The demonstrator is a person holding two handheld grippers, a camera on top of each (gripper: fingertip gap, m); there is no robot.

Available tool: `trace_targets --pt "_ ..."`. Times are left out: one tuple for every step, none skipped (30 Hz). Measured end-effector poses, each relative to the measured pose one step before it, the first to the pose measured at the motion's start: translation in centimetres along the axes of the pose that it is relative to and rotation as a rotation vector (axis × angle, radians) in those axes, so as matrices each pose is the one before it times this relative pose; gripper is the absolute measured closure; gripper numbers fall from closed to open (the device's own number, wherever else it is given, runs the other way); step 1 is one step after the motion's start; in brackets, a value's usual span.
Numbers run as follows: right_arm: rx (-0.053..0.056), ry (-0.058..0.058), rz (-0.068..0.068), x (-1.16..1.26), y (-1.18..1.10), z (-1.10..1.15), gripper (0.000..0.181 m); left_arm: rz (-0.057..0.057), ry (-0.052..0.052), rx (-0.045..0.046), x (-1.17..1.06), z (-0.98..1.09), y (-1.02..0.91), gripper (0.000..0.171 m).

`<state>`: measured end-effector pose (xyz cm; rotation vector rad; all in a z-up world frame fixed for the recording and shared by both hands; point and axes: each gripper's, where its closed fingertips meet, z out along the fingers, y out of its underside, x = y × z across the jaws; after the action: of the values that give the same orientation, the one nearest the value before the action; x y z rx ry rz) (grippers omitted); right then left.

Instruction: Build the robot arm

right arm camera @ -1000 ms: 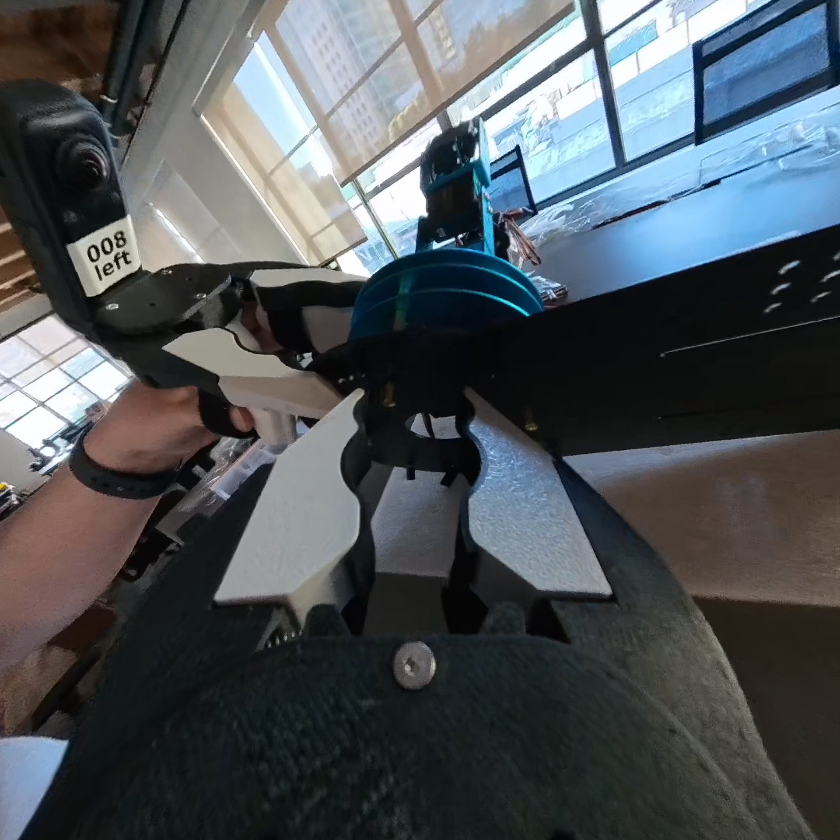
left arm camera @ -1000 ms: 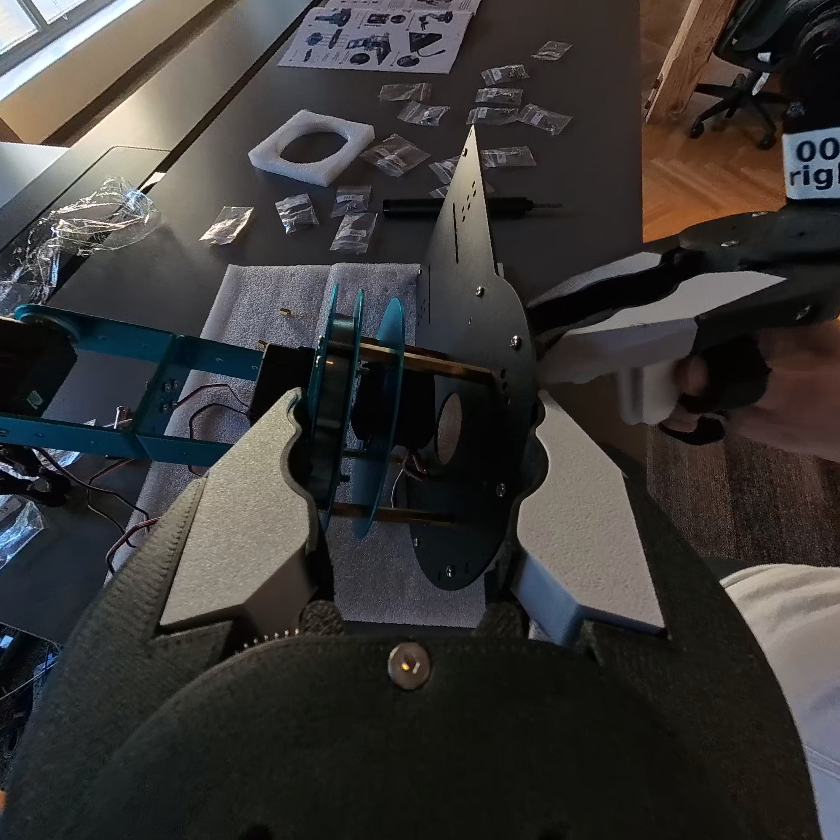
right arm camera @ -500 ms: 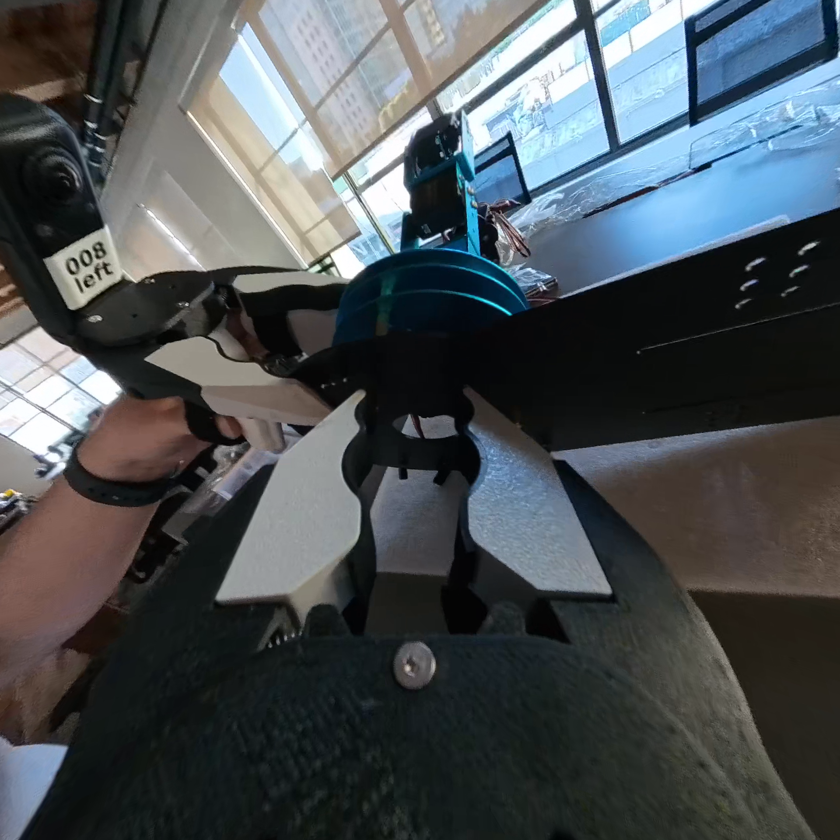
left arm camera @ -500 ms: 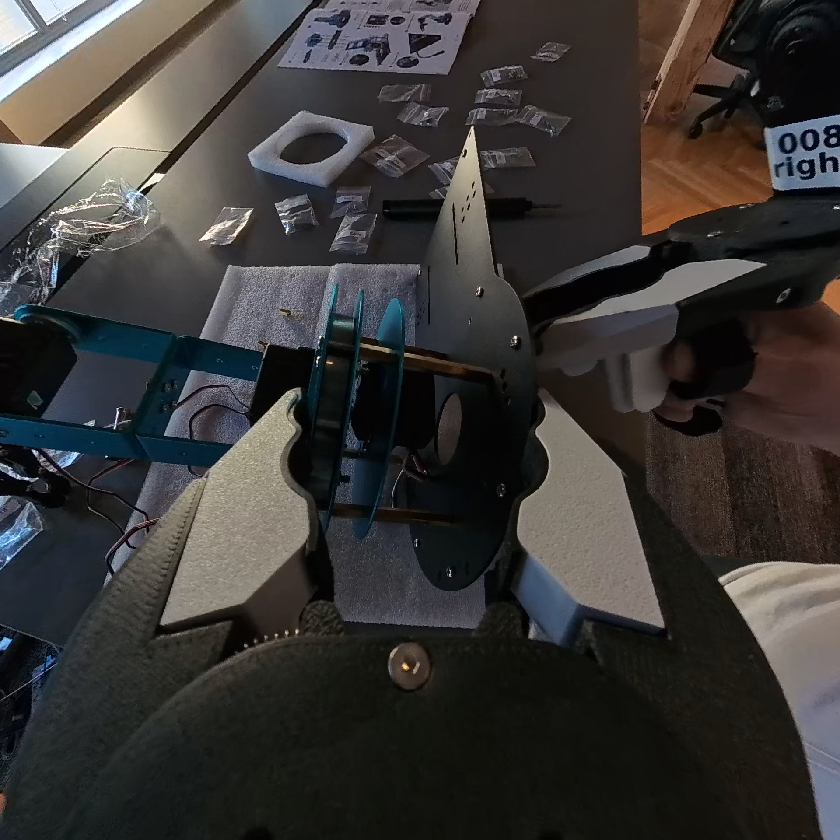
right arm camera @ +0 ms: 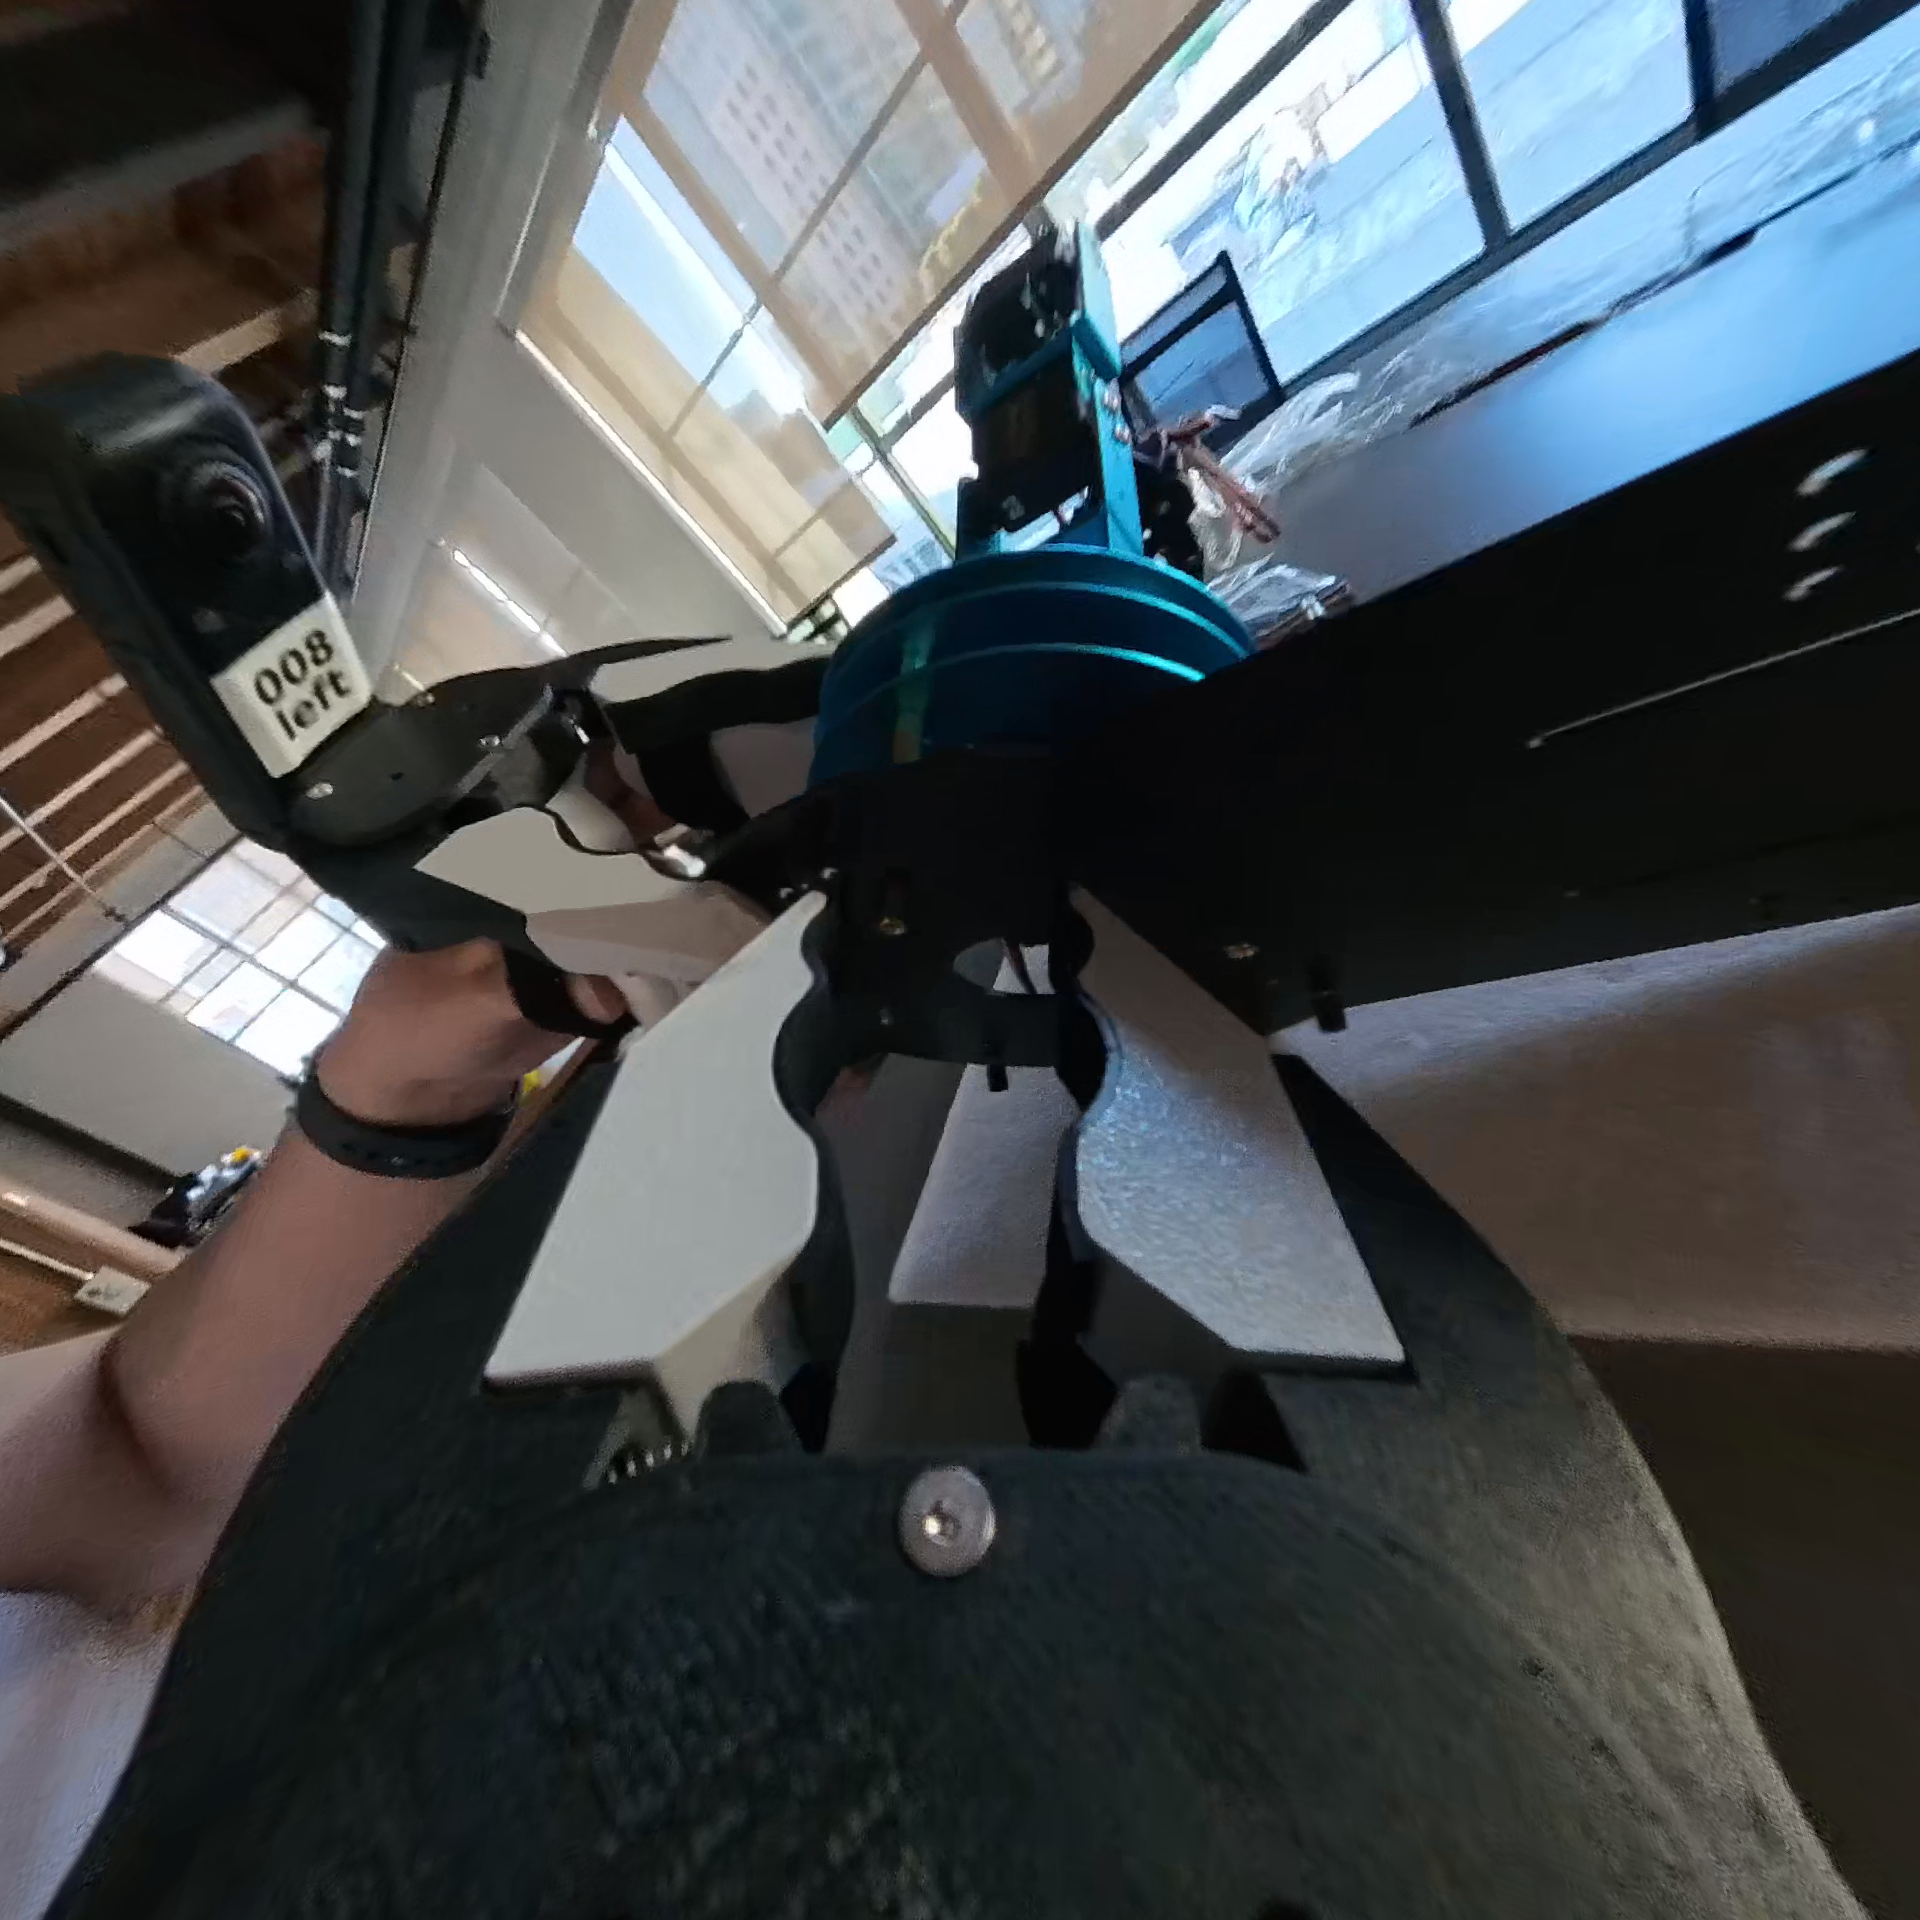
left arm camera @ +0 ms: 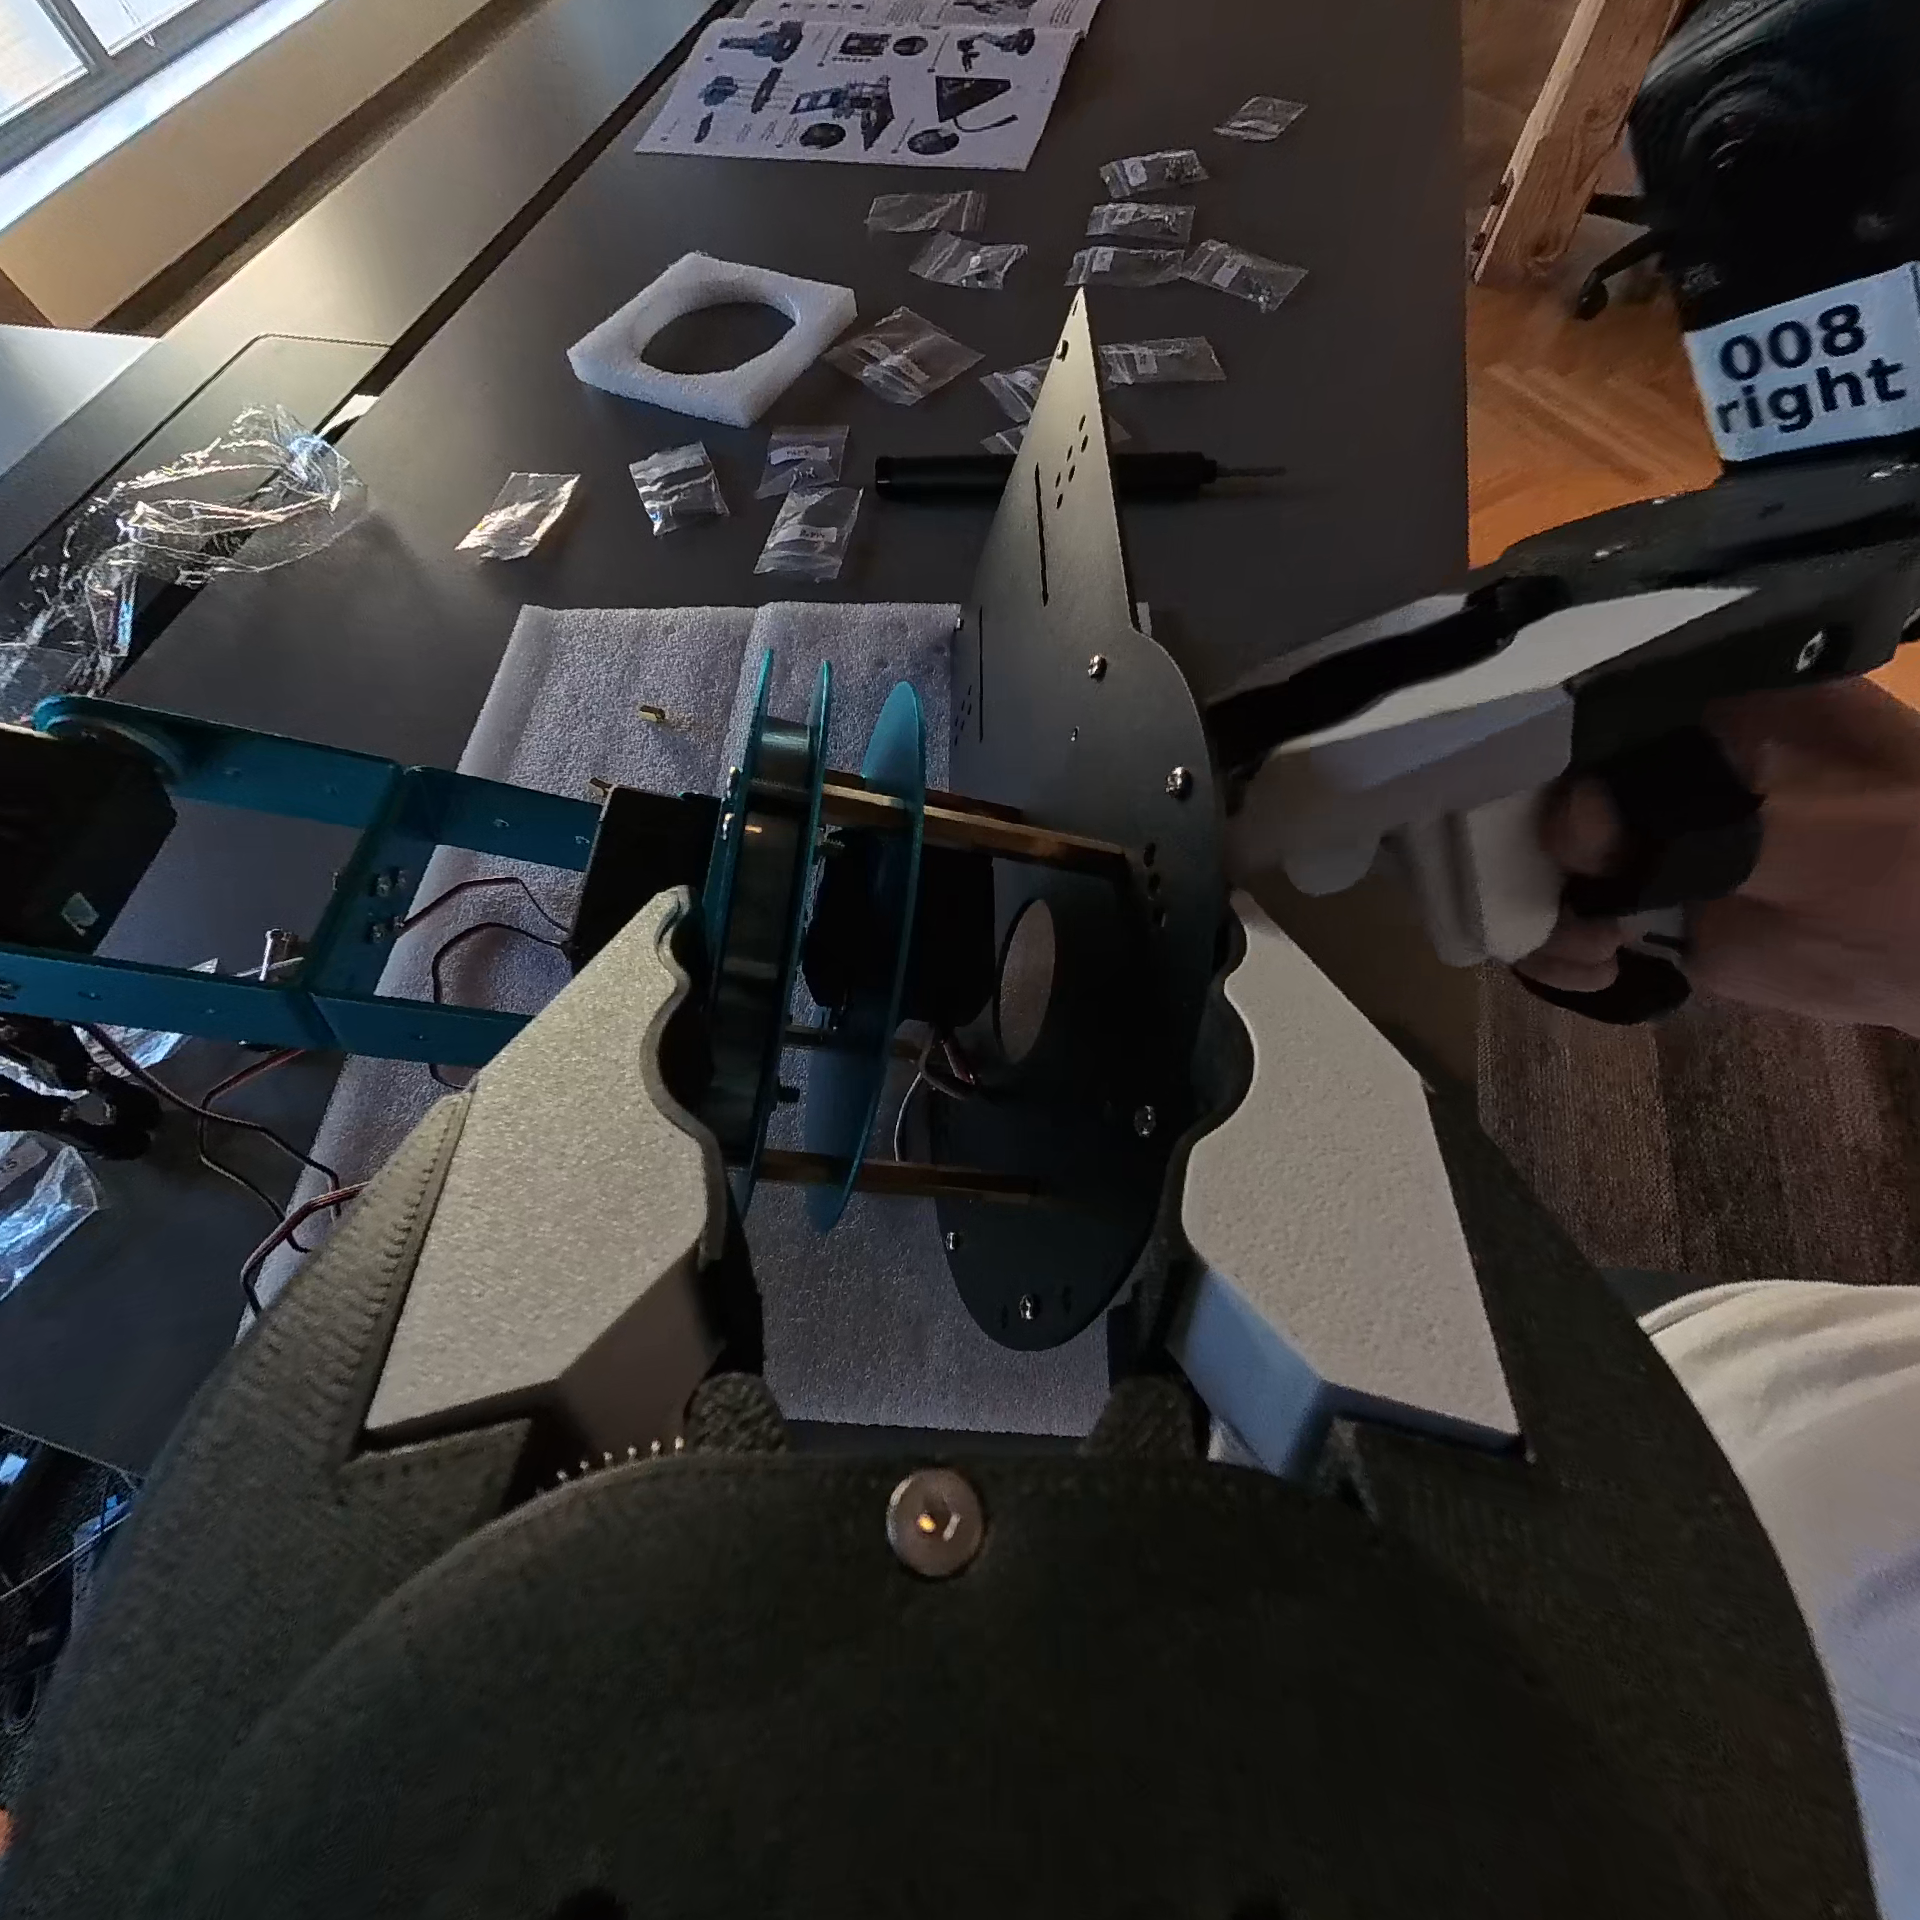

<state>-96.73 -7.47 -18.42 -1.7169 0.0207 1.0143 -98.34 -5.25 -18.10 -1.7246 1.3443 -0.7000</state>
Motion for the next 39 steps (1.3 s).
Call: trace_targets --pt "-0.0142 0.0052 -0.0039 0.02 0.254 0.264 0.145 0.0002 0.0001 -0.00126 0.0 -0.009 0.018 0.077" --pt "0.0084 0.0139 -0.0025 0.28 -0.131 0.024 0.15 -0.0006 0.0003 0.00002 -0.011 0.005 -0.002 0.077" --pt "-0.0061 -0.0011 -0.0045 0.186 0.063 -0.01 0.147 0.0001 0.0002 0.00048 0.002 0.003 -0.007 0.077" --pt "-0.0013 -0.0086 0.0177 0.073 0.0 -0.069 0.146 0.001 0.0 -0.00096 0.008 0.007 0.004 0.077" --pt "0.0169 0.0006 0.0261 0.185 -0.221 -0.198 0.148 0.0003 -0.0002 -0.00093 0.007 -0.006 0.0 0.077" --pt "0.0225 0.0126 0.0165 0.401 -0.307 -0.385 0.165 -0.0005 -0.0001 0.00072 -0.009 0.005 0.003 0.077" --pt "0.0222 0.0003 0.0025 0.215 -0.356 -0.304 0.164 -0.0005 0.0003 0.00246 0.0 -0.002 -0.011 0.077" --pt "0.0075 -0.0195 0.0026 -0.165 -0.159 -0.148 0.162 -0.0005 0.0004 0.00273 -0.011 -0.006 -0.01 0.077" --pt "0.0031 -0.0309 0.0047 -0.463 -0.046 0.0 0.157 0.0 0.0001 0.00182 0.006 0.004 0.003 0.077" --pt "0.0014 -0.0208 0.0028 -0.409 0.045 0.118 0.153 0.0008 0.0 0.00071 0.004 0.002 -0.009 0.077" --pt "-0.005 -0.0096 -0.007 -0.257 0.169 0.189 0.149 0.0007 0.0008 0.0 -0.002 0.006 -0.015 0.077" --pt "-0.0136 0.0026 -0.0107 -0.003 0.297 0.254 0.147 -0.0001 0.0011 -0.00019 -0.015 -0.002 0.005 0.077" --pt "-0.0204 -0.0049 -0.0068 -0.055 0.369 0.313 0.143 -0.0002 0.0002 -0.00122 -0.004 -0.003 0.002 0.077" --pt "-0.0093 0.0001 -0.0011 0.078 0.152 0.136 0.143 -0.0002 -0.0004 -0.00236 -0.006 -0.022 0.024 0.077" --pt "0.0047 0.0033 -0.0047 0.24 -0.126 -0.087 0.146 0.0016 0.0007 -0.0013 0.001 -0.001 0.013 0.077" --pt "-0.0057 0.0147 0.0033 0.515 -0.022 -0.173 0.153 0.0014 0.0008 0.0002 0.016 0.015 -0.012 0.077" --pt "0.0038 0.0286 0.0109 0.797 -0.139 -0.336 0.16 -0.0009 0.0003 0.00005 -0.006 0.009 -0.016 0.077" --pt "0.0255 0.0182 0.0198 0.684 -0.458 -0.496 0.168 -0.0006 0.0002 -0.00037 -0.01 0.011 -0.002 0.077" --pt "0.0401 -0.0174 0.0235 0.121 -0.72 -0.523 0.166 -0.0006 -0.0006 -0.00003 -0.004 0.0 0.0 0.077" --pt "0.0277 -0.0502 0.0214 -0.501 -0.63 -0.414 0.163 -0.0008 -0.001 0.00095 0.005 -0.01 0.007 0.077" --pt "0.004 -0.0443 0.0142 -0.592 -0.288 -0.251 0.159 -0.0002 -0.0008 0.00189 0.002 -0.012 -0.001 0.077" --pt "-0.0132 -0.0107 -0.0023 -0.248 0.04 -0.028 0.154 0.0005 0.0001 0.00227 0.001 -0.001 0.001 0.077" --pt "-0.0228 0.0032 -0.0202 -0.116 0.222 0.101 0.152 0.0002 0.0012 0.00163 0.003 0.006 -0.019 0.077" --pt "-0.0206 0.0134 -0.0327 0.015 0.17 0.175 0.151 0.0 0.0014 -0.00097 -0.016 0.007 -0.004 0.077" --pt "-0.0145 0.0284 -0.0422 0.218 0.06 0.124 0.153 0.0013 0.0008 -0.0037 -0.008 -0.003 0.004 0.077" --pt "-0.0032 0.0368 -0.0536 0.304 -0.127 -0.016 0.155 0.0011 -0.0001 -0.00243 -0.004 -0.006 0.015 0.077" --pt "0.0195 0.0406 -0.0607 0.276 -0.464 -0.222 0.156 -0.0003 -0.0007 0.00238 0.017 0.008 0.005 0.077" --pt "0.0375 0.0302 -0.0631 0.084 -0.821 -0.386 0.157 -0.0017 -0.0013 0.00715 0.019 -0.017 -0.016 0.077" --pt "0.0232 0.0391 -0.0602 0.32 -0.775 -0.477 0.159 -0.0026 -0.0009 0.00992 -0.005 -0.005 -0.026 0.077" --pt "0.0128 0.0365 -0.0615 0.462 -0.757 -0.498 0.159 -0.0029 0.0003 0.00925 -0.013 0.0 -0.034 0.077" --pt "0.0088 0.0243 -0.0635 0.458 -0.794 -0.461 0.159 -0.0014 0.0003 0.00495 -0.002 -0.006 -0.023 0.077" --pt "-0.0062 0.017 -0.0638 0.587 -0.67 -0.351 0.159 0.0003 0.0001 0.00047 -0.001 0.003 -0.007 0.076" --pt "-0.0262 0.0212 -0.0593 0.926 -0.421 -0.224 0.159 0.0009 0.0004 -0.00258 0.01 0.011 0.008 0.077" --pt "-0.0357 0.0154 -0.0543 1.087 -0.274 -0.099 0.158 0.0017 0.0006 -0.00412 -0.001 0.001 0.007 0.076" --pt "-0.025 0.0008 -0.0492 1.071 -0.395 -0.004 0.158 0.0015 0.0006 -0.00226 0.003 -0.004 0.013 0.077" --pt "-0.0112 -0.0088 -0.0441 1.083 -0.547 0.102 0.158 -0.0003 0.0004 0.00038 -0.014 0.0 -0.002 0.076" --pt "-0.0141 -0.0177 -0.0352 1.086 -0.554 0.248 0.158 -0.0004 -0.0004 0.00088 0.004 -0.005 -0.007 0.077" --pt "-0.015 -0.038 -0.0334 0.899 -0.635 0.386 0.158 -0.0003 -0.0009 0.00085 0.009 0.006 -0.001 0.077" --pt "-0.0085 -0.0403 -0.0293 0.945 -0.875 0.475 0.161 -0.001 -0.0005 0.00035 -0.001 0.002 -0.005 0.077"
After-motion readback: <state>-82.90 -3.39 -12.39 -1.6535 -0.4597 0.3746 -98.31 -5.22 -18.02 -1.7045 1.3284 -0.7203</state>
